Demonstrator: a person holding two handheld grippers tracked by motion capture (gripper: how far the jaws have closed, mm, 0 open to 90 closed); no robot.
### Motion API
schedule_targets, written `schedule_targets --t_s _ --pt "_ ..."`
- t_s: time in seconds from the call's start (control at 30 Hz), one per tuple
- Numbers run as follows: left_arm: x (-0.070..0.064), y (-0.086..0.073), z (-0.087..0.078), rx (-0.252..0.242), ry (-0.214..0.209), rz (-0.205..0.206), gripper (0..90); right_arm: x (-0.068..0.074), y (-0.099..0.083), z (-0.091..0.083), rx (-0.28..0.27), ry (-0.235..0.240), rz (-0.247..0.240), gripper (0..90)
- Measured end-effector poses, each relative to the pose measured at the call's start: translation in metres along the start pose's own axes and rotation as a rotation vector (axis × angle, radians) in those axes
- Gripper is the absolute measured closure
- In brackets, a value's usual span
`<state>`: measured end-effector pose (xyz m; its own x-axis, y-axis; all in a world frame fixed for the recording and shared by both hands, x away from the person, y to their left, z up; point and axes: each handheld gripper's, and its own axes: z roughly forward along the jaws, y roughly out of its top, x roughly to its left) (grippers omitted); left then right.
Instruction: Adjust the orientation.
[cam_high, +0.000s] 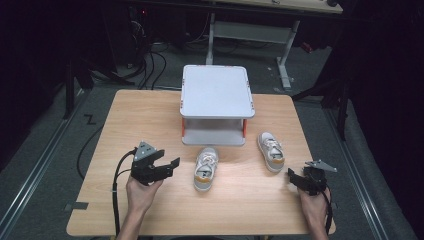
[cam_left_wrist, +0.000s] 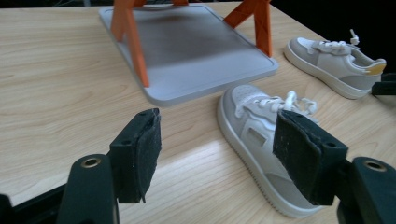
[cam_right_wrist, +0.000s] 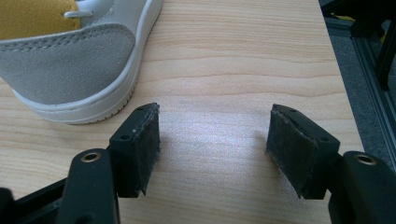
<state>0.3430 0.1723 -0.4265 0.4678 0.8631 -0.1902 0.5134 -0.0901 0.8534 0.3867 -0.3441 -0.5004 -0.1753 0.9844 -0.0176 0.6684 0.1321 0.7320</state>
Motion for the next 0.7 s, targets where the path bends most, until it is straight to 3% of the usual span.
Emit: schedule_targets --t_s 0.3,0.4,0.7 --pt "0.018 -0.012 -0.012 0.0 0.04 -0.027 32.1 0.0 0.0 0.0 0.0 0.003 -0.003 34.1" --pt "0.026 -0.019 -0.014 0.001 0.054 -0.058 32.0 -0.001 0.0 0.0 0.002 0.017 -0.017 32.4" --pt "0.038 -0.038 -0.003 0.047 0.098 -0.081 32.1 -0.001 0.003 -0.002 0.043 0.037 -0.03 31.8"
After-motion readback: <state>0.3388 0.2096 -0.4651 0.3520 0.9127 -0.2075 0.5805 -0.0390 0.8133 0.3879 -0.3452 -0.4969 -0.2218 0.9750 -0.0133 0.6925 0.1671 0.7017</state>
